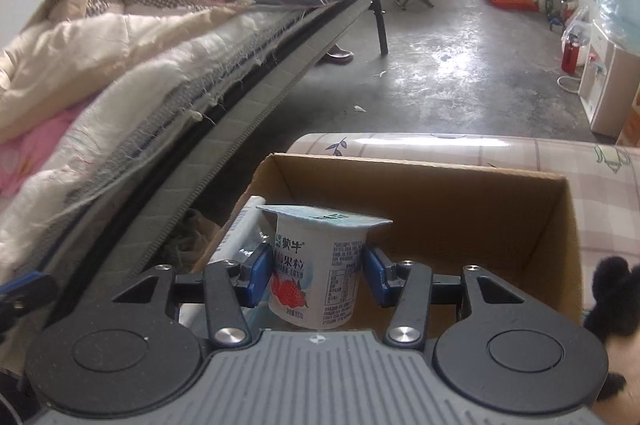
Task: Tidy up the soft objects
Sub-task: 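Lower the yogurt cup into the cardboard box and open the right tool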
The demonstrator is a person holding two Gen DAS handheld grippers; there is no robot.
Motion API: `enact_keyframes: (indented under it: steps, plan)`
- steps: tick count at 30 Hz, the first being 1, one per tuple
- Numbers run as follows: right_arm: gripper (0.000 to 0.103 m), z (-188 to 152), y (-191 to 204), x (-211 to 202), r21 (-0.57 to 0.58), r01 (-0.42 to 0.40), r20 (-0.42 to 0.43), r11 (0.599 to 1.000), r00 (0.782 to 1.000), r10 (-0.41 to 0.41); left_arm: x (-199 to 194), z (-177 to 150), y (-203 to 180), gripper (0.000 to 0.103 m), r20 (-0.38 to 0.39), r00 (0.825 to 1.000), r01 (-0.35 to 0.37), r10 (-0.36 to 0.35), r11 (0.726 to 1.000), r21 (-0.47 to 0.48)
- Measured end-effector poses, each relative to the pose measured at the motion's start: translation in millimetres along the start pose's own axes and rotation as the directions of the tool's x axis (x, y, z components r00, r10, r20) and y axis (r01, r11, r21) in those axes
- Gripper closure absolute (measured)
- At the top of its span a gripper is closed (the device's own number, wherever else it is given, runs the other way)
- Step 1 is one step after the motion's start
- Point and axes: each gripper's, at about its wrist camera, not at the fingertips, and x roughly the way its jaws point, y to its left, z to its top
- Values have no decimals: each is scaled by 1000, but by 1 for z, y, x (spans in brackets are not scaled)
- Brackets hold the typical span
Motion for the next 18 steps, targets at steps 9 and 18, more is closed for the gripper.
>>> enact_keyframes:
  steps: [9, 18]
  plan:
    - [50, -5, 16, 27, -131, 65, 47, 989, 997, -59, 4, -4, 18, 79, -19, 1000, -1, 0, 1000, -23]
    - [50, 3, 19, 3, -154, 32, 90, 988, 996, -18, -3, -4, 12, 78, -8, 1000, 12, -12, 1000, -11]
